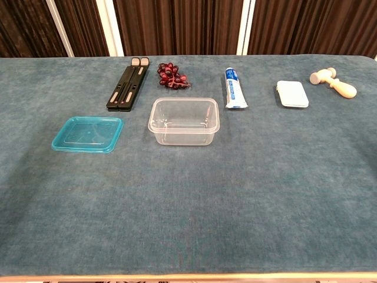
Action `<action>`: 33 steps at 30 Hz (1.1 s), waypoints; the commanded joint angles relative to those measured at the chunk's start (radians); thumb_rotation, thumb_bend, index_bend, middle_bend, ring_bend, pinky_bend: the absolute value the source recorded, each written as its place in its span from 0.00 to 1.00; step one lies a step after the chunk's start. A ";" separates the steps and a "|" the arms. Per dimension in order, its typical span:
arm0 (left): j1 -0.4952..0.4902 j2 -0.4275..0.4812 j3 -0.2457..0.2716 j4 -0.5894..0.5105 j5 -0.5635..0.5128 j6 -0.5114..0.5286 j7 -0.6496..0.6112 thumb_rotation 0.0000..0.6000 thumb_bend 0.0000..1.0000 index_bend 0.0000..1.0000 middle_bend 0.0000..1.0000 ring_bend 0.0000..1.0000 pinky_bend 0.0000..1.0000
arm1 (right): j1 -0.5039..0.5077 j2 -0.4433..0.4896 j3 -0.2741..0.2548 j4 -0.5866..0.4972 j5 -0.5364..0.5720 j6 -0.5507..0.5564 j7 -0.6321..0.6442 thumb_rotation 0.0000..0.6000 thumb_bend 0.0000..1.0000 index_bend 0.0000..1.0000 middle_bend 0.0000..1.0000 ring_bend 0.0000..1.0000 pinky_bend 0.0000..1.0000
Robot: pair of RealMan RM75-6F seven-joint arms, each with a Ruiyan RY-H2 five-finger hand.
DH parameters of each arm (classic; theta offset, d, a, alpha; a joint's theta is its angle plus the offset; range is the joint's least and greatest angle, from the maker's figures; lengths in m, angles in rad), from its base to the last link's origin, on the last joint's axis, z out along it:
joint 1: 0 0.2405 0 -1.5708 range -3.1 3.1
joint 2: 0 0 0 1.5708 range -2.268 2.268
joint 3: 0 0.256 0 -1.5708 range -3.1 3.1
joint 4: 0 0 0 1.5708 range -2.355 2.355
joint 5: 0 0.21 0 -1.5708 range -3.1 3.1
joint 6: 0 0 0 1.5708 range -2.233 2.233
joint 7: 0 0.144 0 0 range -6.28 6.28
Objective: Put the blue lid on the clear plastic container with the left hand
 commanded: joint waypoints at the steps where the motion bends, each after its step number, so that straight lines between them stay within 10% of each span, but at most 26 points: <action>1: -0.184 0.063 -0.061 -0.027 -0.139 -0.250 0.032 1.00 0.15 0.00 0.03 0.00 0.00 | -0.003 0.004 0.004 -0.010 0.013 -0.004 0.011 1.00 0.36 0.00 0.00 0.00 0.00; 16: -0.535 -0.171 -0.016 0.183 -0.560 -0.478 0.382 1.00 0.12 0.00 0.04 0.00 0.00 | -0.004 0.009 0.017 -0.022 0.039 -0.008 0.048 1.00 0.36 0.00 0.00 0.00 0.00; 33: -0.637 -0.314 0.062 0.324 -0.641 -0.522 0.387 1.00 0.10 0.00 0.06 0.00 0.00 | -0.005 0.009 0.026 -0.030 0.068 -0.016 0.036 1.00 0.36 0.00 0.00 0.00 0.00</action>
